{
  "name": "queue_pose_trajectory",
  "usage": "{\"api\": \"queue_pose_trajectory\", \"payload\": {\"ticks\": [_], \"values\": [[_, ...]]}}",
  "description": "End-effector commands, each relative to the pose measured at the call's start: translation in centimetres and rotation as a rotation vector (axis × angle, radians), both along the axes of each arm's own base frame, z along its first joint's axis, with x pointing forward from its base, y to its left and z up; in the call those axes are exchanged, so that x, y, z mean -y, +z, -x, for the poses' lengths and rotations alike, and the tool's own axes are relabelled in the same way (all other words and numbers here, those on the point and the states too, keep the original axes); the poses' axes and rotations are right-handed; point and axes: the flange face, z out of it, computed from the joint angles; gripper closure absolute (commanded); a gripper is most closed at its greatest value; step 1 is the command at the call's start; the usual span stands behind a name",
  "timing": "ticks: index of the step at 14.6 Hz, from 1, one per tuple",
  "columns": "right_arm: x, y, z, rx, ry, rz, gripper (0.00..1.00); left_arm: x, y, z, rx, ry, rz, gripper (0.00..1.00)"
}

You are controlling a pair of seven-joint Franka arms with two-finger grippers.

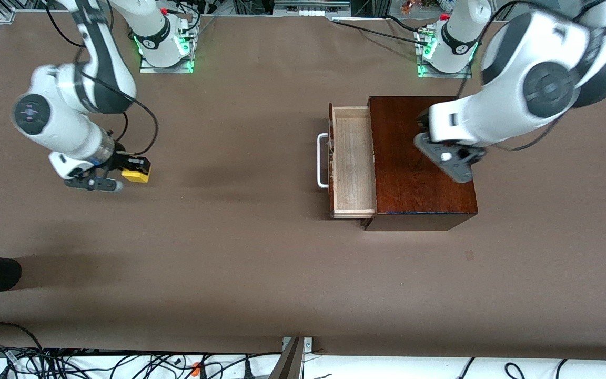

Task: Open drawer, take yellow block, close drawer
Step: 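Push the drawer shut with the left gripper while the right gripper lowers cube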

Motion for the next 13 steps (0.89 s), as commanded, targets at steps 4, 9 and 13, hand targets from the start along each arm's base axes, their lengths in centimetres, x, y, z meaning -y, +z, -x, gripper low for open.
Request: {"api": "queue_pose_trajectory", "payload": {"ticks": [4, 9, 13], "values": [[0.8, -7.1, 1.4, -0.022, 0.121, 0.021, 0.98, 14.7, -3.1, 2.7, 0.15, -0.46, 0.158, 0.0], [2.3, -7.9, 1.5, -0.037, 0.118, 0.022, 0.8, 21.0, -8.0, 4.1, 0.238, -0.724, 0.234, 0.0], [2.4, -7.9, 1.6, -0.044, 0.106, 0.014, 0.0, 25.0, -12.2, 5.5, 0.313, -0.923, 0.288, 0.0]]}}
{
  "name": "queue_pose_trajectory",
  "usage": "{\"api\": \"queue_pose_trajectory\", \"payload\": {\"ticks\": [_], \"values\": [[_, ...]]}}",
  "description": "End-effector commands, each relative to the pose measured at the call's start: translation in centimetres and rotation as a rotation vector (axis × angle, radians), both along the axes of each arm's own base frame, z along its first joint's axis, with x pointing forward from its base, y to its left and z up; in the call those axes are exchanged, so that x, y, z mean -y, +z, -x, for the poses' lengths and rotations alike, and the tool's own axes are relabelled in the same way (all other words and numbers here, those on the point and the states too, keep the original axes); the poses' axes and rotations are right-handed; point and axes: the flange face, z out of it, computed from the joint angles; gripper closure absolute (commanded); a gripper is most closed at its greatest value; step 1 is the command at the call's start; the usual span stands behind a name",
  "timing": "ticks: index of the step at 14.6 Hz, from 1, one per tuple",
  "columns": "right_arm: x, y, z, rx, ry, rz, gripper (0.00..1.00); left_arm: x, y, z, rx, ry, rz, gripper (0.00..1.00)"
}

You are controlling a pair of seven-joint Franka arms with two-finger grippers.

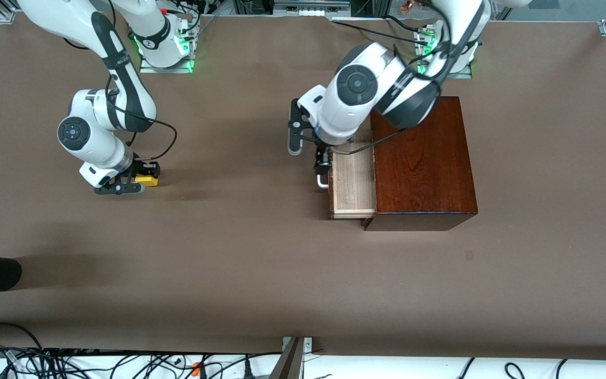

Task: Open drawer, take yellow block, close drawer
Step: 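Push the drawer shut with the left gripper while the right gripper lowers cube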

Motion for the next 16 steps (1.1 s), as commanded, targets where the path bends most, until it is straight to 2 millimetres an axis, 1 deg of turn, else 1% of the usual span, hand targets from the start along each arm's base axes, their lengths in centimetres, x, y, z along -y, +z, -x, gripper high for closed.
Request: {"api": "queue_pose_trajectory", "payload": {"ticks": [1, 2, 3, 4, 5, 7, 8, 9, 11, 12, 13, 14, 15, 16], "values": [[0.3, 0.3, 0.0, 0.003, 0.003, -0.019, 0.0, 2.2, -2.5, 0.4, 0.015, -0.082, 0.028, 0.0], [0.3, 0.6, -0.1, 0.007, 0.003, -0.021, 0.0, 2.9, -3.7, 0.7, 0.013, -0.086, 0.037, 0.0], [0.1, 1.2, -0.3, 0.015, 0.005, -0.024, 0.0, 2.9, -4.7, 0.7, 0.016, -0.079, 0.039, 0.0], [0.0, 2.2, -0.4, 0.012, 0.005, -0.031, 0.0, 3.0, -5.4, 0.9, 0.011, -0.083, 0.033, 0.0], [-0.1, 3.8, -0.8, 0.012, 0.005, -0.039, 0.0, 2.7, -6.1, 1.0, 0.001, -0.082, 0.022, 0.0], [-0.5, 7.6, -2.0, 0.016, -0.002, -0.056, 0.0, 2.5, -6.8, 1.2, -0.004, -0.088, 0.007, 0.0], [-0.6, 9.6, -2.9, 0.007, -0.015, -0.061, 0.0, 2.2, -7.4, 1.5, -0.016, -0.088, -0.005, 0.0], [-0.9, 11.7, -3.7, -0.014, -0.036, -0.064, 0.0, 1.5, -7.7, 1.4, -0.025, -0.089, -0.016, 0.0], [-1.5, 16.9, -5.3, -0.049, -0.078, -0.065, 0.0, 0.5, -7.7, 1.2, -0.057, -0.083, -0.044, 0.0], [-1.6, 19.0, -5.8, -0.066, -0.09, -0.063, 0.0, -0.2, -7.8, 0.8, -0.055, -0.084, -0.064, 0.0], [-0.9, 21.3, -6.4, -0.067, -0.101, -0.062, 0.0, -0.7, -7.6, 0.3, -0.038, -0.091, -0.084, 0.0], [0.3, 23.2, -6.7, -0.072, -0.108, -0.06, 0.0, -1.4, -7.7, -0.2, -0.038, -0.087, -0.096, 0.0], [1.3, 25.4, -6.6, -0.073, -0.112, -0.054, 0.0, -2.1, -7.7, -0.6, -0.048, -0.08, -0.105, 0.0], [1.9, 27.1, -6.4, -0.068, -0.119, -0.053, 0.0, -2.7, -7.5, -1.0, -0.058, -0.072, -0.112, 0.0]]}}
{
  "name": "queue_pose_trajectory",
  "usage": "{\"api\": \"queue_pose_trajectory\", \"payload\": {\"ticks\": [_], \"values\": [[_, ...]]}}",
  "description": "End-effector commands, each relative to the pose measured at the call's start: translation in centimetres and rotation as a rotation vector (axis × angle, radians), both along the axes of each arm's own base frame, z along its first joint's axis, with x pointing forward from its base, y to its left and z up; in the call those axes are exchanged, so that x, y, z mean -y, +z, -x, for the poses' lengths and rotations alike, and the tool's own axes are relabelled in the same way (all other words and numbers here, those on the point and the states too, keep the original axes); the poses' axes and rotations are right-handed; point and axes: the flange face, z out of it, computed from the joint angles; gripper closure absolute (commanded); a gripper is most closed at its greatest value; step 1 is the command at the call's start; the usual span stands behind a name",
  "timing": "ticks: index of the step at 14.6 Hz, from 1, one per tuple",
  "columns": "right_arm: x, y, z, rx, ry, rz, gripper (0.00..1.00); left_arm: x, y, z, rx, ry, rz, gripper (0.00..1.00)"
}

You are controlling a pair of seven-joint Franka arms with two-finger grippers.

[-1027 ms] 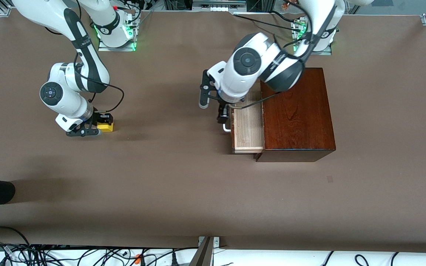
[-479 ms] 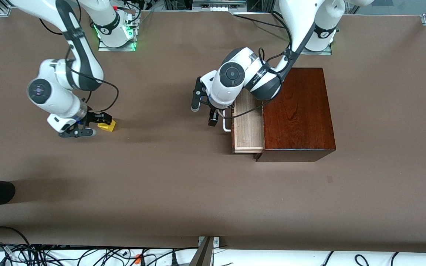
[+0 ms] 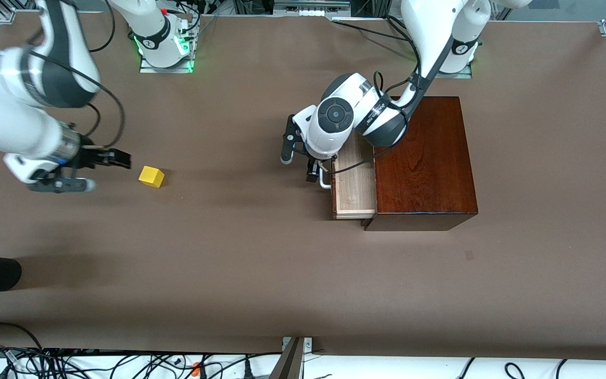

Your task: Open drawer, take yellow block, close drawer

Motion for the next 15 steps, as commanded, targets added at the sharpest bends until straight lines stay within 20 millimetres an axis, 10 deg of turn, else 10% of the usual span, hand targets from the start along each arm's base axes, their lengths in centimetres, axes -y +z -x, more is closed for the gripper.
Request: {"api": "queue_pose_trajectory", "payload": {"ticks": [1, 4, 15], "values": [[2.6, 5.1, 0.2, 0.023, -0.034, -0.007, 0.0, -3.4, 1.6, -1.7, 0.001, -0.013, -0.059, 0.0], [6.8, 8.6, 0.4, 0.091, -0.105, -0.019, 0.0, -5.7, 2.9, -2.6, -0.021, -0.003, -0.104, 0.0], [6.3, 11.3, 1.6, 0.111, -0.067, -0.027, 0.0, -10.9, 4.0, -4.9, -0.073, 0.066, -0.144, 0.0]]}}
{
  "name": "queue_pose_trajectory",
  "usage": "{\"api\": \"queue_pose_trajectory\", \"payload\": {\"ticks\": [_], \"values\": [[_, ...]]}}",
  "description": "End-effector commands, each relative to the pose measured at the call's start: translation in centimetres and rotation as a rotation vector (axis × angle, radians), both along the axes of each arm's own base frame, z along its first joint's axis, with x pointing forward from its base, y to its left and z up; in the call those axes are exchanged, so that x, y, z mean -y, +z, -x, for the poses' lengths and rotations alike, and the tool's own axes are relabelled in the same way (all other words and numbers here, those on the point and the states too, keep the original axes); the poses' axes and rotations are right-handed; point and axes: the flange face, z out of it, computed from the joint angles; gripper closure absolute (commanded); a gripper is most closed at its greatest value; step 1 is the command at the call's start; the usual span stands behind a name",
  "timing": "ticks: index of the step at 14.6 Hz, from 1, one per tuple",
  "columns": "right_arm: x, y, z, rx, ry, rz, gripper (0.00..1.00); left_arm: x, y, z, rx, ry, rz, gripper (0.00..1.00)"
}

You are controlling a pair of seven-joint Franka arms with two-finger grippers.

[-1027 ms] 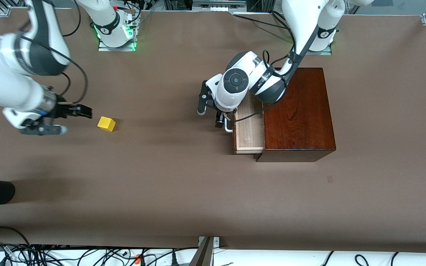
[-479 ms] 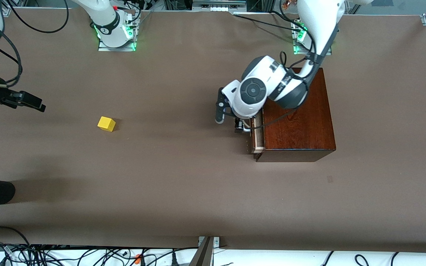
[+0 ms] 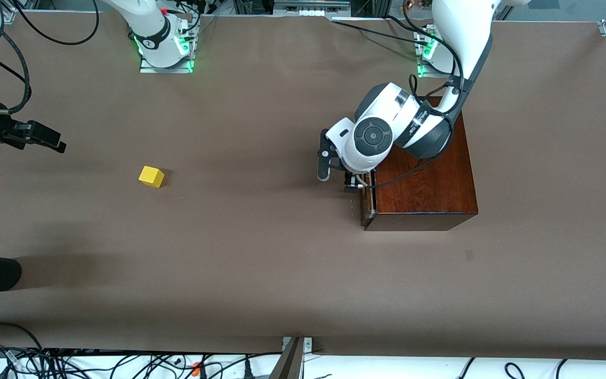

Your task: Open drawer, take yellow block, close drawer

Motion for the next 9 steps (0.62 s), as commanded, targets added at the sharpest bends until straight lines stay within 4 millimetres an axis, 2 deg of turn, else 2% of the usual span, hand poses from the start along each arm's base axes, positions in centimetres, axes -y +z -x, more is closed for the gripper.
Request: {"api": "queue_pose_trajectory", "payload": {"ticks": [1, 6, 7, 9], "values": [[0.6, 0.7, 0.4, -0.003, 0.008, -0.007, 0.0, -2.6, 1.6, -0.7, -0.002, 0.003, -0.026, 0.0], [-0.1, 0.6, 0.3, -0.005, 0.024, -0.019, 0.0, -2.8, 1.9, -1.0, 0.001, 0.011, -0.024, 0.0], [-0.1, 0.6, 0.3, -0.005, 0.027, -0.019, 0.0, -2.7, 2.5, -1.0, 0.01, 0.016, -0.018, 0.0], [-0.1, 0.6, 0.3, -0.005, 0.025, -0.018, 0.0, -2.3, 5.1, -0.7, 0.037, 0.072, -0.001, 0.0]]}}
